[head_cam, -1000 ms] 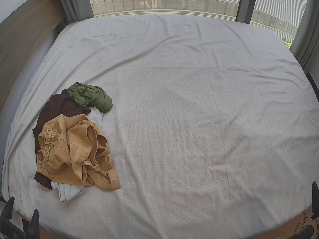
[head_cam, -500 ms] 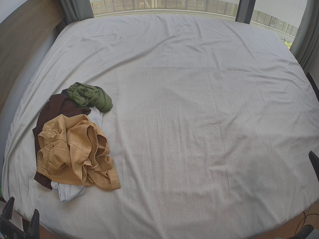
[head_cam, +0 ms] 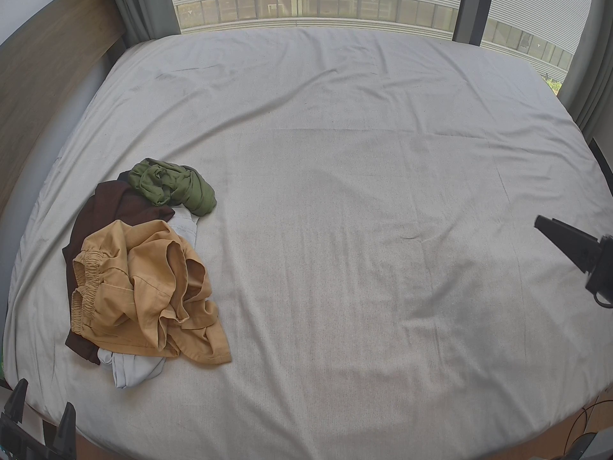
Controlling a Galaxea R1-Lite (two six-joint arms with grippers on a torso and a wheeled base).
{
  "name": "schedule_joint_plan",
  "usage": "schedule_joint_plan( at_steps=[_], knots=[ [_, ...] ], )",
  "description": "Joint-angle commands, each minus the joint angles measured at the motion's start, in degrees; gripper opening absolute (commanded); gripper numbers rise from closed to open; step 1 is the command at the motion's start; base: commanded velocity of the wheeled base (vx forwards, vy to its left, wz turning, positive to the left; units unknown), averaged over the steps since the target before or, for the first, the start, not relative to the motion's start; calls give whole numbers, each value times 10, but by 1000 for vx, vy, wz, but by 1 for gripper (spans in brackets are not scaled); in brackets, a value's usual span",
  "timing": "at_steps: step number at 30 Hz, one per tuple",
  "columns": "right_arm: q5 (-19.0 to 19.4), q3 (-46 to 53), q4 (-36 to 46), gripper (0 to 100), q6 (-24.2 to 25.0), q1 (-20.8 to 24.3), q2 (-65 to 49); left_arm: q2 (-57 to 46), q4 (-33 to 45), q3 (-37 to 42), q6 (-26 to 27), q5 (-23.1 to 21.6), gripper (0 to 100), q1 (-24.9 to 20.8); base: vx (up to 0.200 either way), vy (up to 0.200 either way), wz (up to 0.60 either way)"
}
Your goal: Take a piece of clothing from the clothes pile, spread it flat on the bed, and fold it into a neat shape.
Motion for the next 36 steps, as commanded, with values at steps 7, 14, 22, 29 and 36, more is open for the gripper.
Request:
schedule_joint_plan(
  at_steps=[7,14,22,29,36],
  knots=[
    [44,-57,-69,100,16,75,202,-7,0,10,0,0,100,0,0,0,0],
    [42,-79,-105,100,40,134,275,-7,0,10,0,0,100,0,0,0,0],
    [41,-117,-114,100,43,186,357,-7,0,10,0,0,100,0,0,0,0],
    [42,-153,-115,100,51,214,427,-7,0,10,0,-1,100,0,0,0,0],
    [42,-190,-149,100,69,250,497,-7,1,10,0,-1,100,0,0,0,0]
  ],
)
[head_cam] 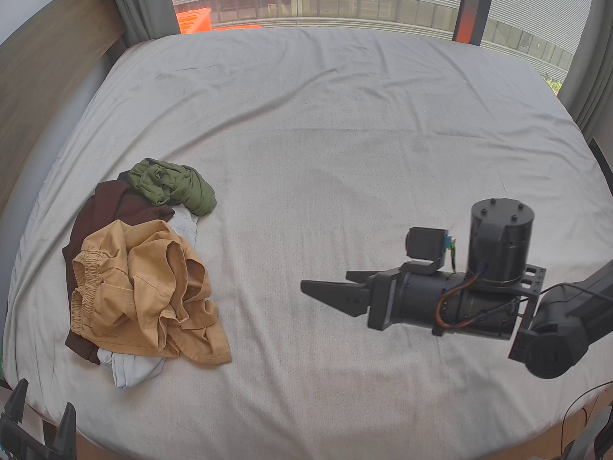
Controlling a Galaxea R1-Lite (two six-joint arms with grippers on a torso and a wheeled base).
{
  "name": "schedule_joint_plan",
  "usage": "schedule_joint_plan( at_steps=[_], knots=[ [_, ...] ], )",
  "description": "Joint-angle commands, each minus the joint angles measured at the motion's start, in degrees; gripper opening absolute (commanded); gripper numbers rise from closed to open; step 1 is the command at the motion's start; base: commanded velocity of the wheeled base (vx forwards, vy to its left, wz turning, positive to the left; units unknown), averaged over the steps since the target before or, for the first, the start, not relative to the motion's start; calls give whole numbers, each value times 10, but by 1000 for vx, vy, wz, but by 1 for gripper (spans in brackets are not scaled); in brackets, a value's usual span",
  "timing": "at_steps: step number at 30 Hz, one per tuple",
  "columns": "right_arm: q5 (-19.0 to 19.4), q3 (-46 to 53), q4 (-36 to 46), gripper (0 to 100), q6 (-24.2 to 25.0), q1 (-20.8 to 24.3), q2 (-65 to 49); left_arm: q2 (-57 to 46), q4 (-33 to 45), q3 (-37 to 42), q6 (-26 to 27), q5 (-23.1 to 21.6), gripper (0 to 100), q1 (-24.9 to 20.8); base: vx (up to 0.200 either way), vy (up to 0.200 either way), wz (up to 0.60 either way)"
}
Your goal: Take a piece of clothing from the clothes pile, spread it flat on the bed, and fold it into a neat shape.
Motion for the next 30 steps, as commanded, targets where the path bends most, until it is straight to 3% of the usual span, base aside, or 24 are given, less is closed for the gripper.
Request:
schedule_joint_plan(
  at_steps=[1,30],
  knots=[
    [-1,-27,-14,100,11,32,68,-7,0,10,0,0,100,0,0,0,0],
    [-3,-163,-12,100,100,109,291,-7,0,10,-1,-2,100,0,0,0,0]
  ],
)
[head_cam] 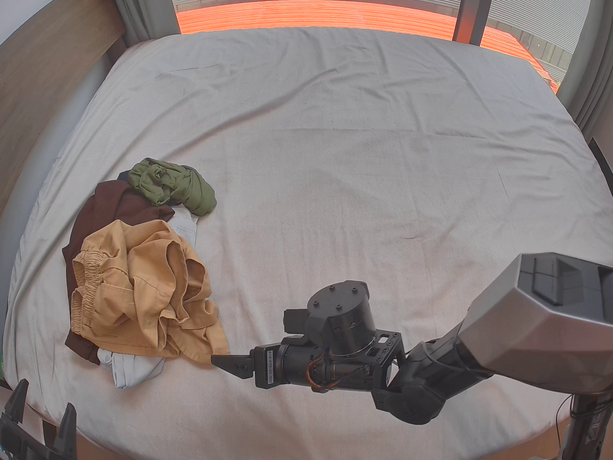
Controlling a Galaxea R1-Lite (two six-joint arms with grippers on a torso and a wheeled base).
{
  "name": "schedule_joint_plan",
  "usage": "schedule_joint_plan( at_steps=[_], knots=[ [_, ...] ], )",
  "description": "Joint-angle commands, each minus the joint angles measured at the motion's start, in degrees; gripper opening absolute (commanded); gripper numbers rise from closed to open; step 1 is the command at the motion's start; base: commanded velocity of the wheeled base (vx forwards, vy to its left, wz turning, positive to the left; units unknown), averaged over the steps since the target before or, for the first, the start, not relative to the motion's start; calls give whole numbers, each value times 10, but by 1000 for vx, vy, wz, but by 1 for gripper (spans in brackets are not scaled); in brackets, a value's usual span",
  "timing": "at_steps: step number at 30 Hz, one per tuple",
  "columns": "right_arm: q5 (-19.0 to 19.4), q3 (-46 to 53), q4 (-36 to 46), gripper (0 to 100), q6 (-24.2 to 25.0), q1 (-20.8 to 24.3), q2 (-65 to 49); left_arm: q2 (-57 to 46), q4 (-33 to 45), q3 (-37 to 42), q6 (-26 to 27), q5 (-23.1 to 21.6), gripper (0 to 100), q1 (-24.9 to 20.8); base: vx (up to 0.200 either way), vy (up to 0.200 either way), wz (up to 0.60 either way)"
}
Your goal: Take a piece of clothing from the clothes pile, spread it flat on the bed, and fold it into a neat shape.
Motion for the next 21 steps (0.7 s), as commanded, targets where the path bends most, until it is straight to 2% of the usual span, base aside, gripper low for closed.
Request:
schedule_joint_plan(
  at_steps=[1,9,18,21],
  knots=[
    [0,-16,0,100,2,4,33,-7,0,10,0,0,100,0,0,0,0],
    [0,-65,10,100,18,12,78,-7,0,10,0,0,100,0,0,0,0],
    [-2,-173,101,100,49,19,120,-7,0,10,0,0,100,0,0,0,0],
    [-18,-201,127,100,53,20,136,-7,0,10,0,0,100,0,0,0,0]
  ],
)
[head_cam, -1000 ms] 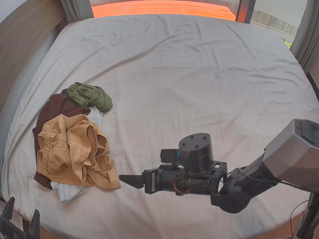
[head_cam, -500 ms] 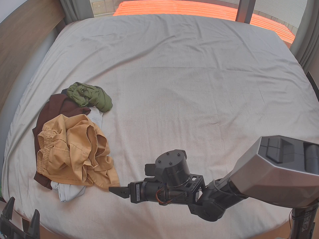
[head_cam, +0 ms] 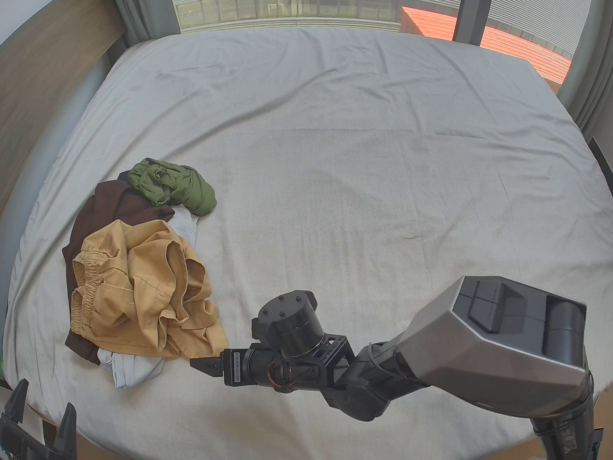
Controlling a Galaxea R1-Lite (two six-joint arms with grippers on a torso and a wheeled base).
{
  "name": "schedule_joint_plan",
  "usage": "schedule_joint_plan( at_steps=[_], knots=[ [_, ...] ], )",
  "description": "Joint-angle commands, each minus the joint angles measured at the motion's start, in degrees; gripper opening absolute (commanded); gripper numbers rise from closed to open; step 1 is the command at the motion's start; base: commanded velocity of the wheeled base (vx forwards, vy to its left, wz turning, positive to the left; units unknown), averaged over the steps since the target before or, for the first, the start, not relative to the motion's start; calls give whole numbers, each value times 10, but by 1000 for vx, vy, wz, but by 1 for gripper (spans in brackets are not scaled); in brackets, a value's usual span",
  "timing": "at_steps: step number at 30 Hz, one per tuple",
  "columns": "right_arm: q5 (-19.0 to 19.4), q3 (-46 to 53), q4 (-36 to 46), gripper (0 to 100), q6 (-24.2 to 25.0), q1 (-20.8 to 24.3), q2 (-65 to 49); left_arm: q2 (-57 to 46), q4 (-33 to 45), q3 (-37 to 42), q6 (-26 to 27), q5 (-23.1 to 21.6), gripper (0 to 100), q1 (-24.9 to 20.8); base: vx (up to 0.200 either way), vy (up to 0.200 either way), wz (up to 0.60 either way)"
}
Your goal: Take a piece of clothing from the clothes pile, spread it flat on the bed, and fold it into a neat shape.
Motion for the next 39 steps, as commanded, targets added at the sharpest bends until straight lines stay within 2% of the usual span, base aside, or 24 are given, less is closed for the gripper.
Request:
schedule_joint_plan(
  at_steps=[1,2,9,26,27,39],
  knots=[
    [-22,-55,34,100,8,2,40,-7,0,10,0,0,100,0,0,0,0],
    [-33,-74,44,100,8,6,53,-7,0,10,0,0,100,0,0,0,0],
    [-51,-110,51,100,9,7,86,-7,0,10,0,0,100,0,0,0,0],
    [-80,-154,27,100,10,7,112,-7,0,10,0,0,100,0,0,0,0],
    [-81,-154,27,0,10,6,114,-7,0,10,0,0,100,0,0,0,0],
    [-95,-136,27,0,10,1,103,-7,0,10,0,0,100,0,0,0,0]
  ],
)
